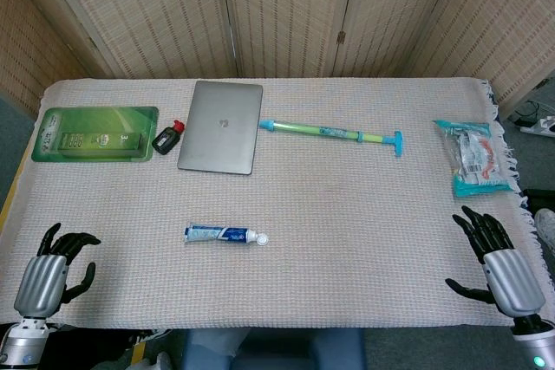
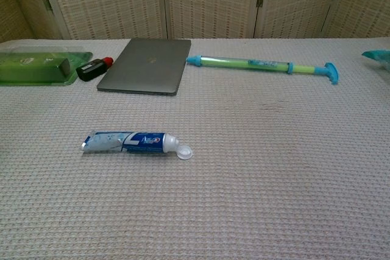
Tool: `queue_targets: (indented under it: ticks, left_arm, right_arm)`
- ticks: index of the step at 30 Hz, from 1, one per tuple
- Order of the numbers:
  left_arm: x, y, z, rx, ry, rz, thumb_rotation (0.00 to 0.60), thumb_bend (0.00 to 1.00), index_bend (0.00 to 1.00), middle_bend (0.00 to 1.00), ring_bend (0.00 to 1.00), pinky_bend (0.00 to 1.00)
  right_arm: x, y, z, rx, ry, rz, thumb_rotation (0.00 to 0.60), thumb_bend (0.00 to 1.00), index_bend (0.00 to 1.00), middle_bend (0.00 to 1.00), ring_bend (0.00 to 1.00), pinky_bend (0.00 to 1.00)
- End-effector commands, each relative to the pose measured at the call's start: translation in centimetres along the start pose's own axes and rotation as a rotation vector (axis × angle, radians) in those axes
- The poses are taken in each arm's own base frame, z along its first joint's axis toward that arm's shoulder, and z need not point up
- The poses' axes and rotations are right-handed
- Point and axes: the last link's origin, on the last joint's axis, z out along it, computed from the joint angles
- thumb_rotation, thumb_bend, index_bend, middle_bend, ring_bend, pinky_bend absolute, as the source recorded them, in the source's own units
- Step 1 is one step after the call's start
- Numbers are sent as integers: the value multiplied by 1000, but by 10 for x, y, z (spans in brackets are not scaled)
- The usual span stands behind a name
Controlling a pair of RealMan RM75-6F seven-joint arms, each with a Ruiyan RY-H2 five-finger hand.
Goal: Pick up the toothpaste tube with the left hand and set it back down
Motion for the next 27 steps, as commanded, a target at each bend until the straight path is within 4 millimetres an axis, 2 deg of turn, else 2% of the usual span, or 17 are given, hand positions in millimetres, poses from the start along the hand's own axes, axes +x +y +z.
queue_targets:
  ticks: [1,11,19,27]
  left_arm:
    - [0,-2,1,10,13,10,600,554,369,339,265,66]
    - [3,-1,3,-3,56,35,600,548,329,338,263,65]
    - [-6,27,40,-165,-16,58,600,395,285,330,241,56]
    - [-39,59,75,-273,-148,67,600,379,250,293,211,52]
  right_arm:
    - [1,0,1,4,0,-4,600,167,0,0,0,0]
    - [12,1,4,23,18,-8,600,167,0,0,0,0]
    - [27,-2,11,34,37,-31,600,166,0,0,0,0]
    - [29,2,10,17,47,-22,600,167,0,0,0,0]
